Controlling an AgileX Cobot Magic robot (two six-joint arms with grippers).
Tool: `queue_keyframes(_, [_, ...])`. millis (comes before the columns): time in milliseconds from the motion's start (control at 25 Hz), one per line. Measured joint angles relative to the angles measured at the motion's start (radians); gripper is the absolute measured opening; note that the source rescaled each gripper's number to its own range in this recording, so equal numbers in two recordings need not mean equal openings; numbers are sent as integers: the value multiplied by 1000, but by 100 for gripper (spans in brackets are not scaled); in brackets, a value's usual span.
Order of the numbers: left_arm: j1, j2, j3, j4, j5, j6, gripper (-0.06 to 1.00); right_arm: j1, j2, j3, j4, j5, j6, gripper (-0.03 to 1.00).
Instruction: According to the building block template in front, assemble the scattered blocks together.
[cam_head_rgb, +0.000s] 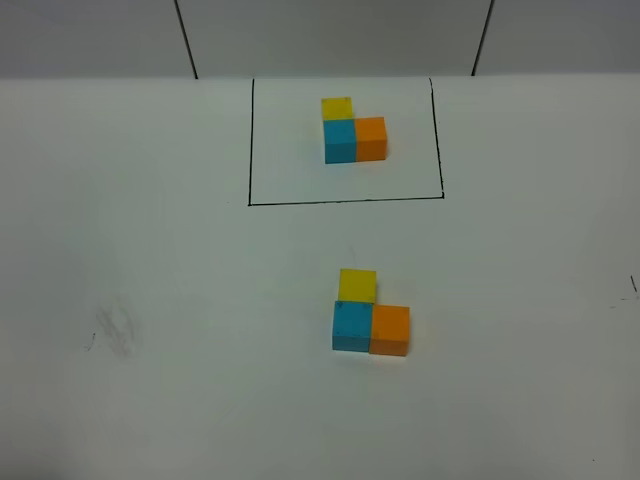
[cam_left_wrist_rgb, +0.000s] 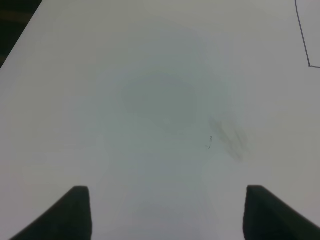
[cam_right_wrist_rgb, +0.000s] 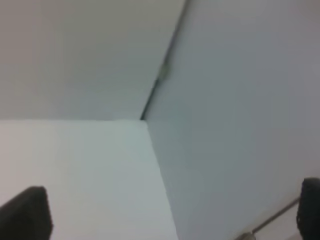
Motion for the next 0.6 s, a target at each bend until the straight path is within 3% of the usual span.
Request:
queue_keyframes(200, [0, 0, 0, 0, 0, 0, 45, 20, -89, 33, 136, 5, -133, 100])
queue_keyframes(600, [0, 0, 0, 0, 0, 0, 45, 20, -379, 372, 266, -13, -157, 99])
